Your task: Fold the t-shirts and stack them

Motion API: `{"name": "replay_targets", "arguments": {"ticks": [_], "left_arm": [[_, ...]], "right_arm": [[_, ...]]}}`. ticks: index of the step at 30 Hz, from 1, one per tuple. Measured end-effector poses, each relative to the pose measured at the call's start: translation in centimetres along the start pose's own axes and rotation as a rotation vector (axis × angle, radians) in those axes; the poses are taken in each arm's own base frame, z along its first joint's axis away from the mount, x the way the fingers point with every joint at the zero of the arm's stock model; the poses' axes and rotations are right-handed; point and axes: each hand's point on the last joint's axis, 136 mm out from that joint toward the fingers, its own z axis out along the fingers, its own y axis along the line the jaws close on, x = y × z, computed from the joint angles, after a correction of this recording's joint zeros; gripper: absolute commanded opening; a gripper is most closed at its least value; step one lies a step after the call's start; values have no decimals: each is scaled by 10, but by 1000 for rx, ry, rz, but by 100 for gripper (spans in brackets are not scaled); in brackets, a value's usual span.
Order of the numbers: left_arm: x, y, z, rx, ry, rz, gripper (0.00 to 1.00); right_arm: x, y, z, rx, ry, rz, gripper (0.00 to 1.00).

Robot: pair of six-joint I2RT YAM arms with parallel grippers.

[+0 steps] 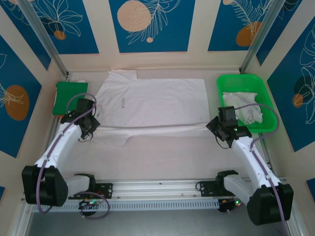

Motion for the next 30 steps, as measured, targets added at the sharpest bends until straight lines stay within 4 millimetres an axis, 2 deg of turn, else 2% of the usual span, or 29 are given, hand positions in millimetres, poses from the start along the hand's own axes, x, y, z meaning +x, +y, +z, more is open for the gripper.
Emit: {"name": "replay_targets", "arguments": {"ticks": [6,11,19,30], "left_arm": [[-22,-21,12,9,-5,53,0],[-34,-36,24,20,-3,97,0],[-46,-47,34,31,1,149,0],[-54,-61,46,58,13,165,0]], "right_arm": [[-18,14,16,7,-9,-20,0],[-25,12,31,30,-8,-20,0],[-38,5,49,53,-6,-27,0],[-62,36,66,-15,14,-70,0]]}}
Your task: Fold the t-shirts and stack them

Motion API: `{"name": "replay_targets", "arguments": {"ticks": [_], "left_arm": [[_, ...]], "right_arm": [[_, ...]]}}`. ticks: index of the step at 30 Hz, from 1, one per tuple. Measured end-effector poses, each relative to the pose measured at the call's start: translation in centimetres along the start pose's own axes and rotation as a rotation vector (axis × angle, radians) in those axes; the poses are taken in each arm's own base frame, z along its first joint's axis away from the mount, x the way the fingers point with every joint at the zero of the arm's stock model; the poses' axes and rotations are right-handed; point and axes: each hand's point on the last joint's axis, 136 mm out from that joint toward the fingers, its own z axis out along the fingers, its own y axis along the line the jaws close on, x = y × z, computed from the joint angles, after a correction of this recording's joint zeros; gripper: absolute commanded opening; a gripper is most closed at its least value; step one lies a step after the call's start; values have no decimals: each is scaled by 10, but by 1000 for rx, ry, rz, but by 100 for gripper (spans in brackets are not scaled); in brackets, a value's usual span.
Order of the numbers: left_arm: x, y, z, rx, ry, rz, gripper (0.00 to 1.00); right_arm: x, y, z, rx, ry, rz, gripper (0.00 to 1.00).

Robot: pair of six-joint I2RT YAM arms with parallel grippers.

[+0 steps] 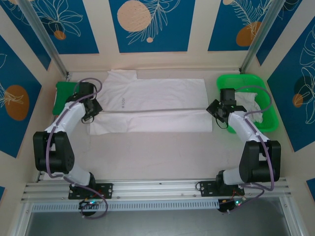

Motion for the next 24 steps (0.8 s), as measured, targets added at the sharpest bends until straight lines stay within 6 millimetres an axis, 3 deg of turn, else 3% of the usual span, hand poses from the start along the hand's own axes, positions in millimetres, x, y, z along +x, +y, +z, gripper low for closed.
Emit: {"name": "replay_targets", "arguments": {"ticks": [24], "left_arm": [[-37,-24,16,36,-25,42,0]], "right_arm": [[-33,34,30,-33,19,-32,0]]}}
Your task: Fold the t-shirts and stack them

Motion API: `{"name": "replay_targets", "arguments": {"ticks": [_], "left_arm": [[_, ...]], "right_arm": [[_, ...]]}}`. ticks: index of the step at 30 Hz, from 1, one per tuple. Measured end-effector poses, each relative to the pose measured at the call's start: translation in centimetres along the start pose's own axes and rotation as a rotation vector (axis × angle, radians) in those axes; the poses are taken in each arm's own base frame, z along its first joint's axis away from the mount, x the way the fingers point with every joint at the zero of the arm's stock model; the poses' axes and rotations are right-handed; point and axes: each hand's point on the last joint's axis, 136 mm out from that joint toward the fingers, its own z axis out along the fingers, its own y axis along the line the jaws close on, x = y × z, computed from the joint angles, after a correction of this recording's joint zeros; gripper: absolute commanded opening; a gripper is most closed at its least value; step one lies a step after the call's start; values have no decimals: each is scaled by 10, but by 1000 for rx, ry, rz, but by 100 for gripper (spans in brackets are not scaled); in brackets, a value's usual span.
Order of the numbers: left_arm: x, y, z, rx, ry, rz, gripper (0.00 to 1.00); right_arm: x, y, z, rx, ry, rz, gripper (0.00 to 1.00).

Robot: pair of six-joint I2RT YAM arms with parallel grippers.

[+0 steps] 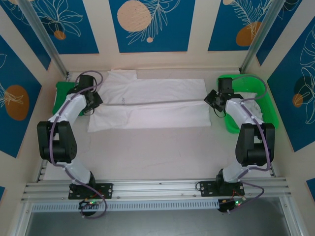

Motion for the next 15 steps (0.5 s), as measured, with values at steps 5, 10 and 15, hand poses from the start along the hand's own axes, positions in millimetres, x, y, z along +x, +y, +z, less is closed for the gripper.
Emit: {"name": "replay_targets", "arguments": {"ticks": [5,10,15], "left_arm": [[-5,-3,5,-1,4,8,0],[-11,-8,11,-2,5,31,0],[-17,-11,14,-1,3,49,0]], "right_arm": [[-4,4,8,0,11,-5,0],[-7,6,15,2,21,-7,0],[-9,8,22,6,31,-8,0]]}}
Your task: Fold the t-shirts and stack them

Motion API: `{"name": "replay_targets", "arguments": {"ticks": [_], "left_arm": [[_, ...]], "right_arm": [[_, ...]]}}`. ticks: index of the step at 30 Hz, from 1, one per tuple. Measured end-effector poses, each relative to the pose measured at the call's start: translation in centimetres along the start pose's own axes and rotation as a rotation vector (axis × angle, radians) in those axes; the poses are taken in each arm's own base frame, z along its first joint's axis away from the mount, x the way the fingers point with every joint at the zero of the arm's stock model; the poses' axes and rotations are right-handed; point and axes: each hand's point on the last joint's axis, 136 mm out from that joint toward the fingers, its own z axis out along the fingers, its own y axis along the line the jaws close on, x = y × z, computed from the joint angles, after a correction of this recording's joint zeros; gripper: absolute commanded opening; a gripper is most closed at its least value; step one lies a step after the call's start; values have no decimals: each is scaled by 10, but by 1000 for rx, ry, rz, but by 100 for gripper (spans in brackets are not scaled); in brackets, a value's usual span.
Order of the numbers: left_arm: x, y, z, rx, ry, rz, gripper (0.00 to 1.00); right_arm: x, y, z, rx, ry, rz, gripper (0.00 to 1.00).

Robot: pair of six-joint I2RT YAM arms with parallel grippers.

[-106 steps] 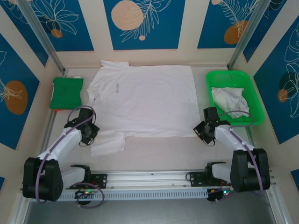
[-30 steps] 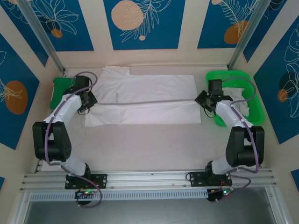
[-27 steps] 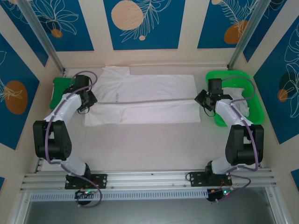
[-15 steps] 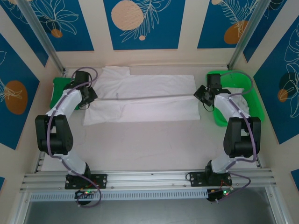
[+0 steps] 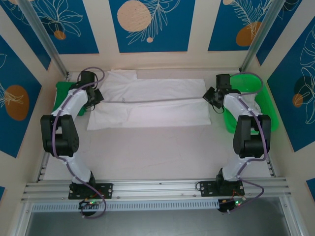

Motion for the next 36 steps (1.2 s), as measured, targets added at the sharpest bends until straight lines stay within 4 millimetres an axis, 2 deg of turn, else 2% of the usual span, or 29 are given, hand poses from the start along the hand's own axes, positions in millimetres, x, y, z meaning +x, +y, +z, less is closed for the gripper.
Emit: {"name": "replay_targets", "arguments": {"ticks": [13,23,36], "left_arm": [[-6,-6,17,-6,19,21,0],[-15,-13,23,7,13,38,0],[-15,-15,27,10,19,53,0]], "right_arm": [[1,-2,16,20,26,-7,0],[1,-3,25,28,38,-13,0],[0,-2,28,29,39,-17,0]]}}
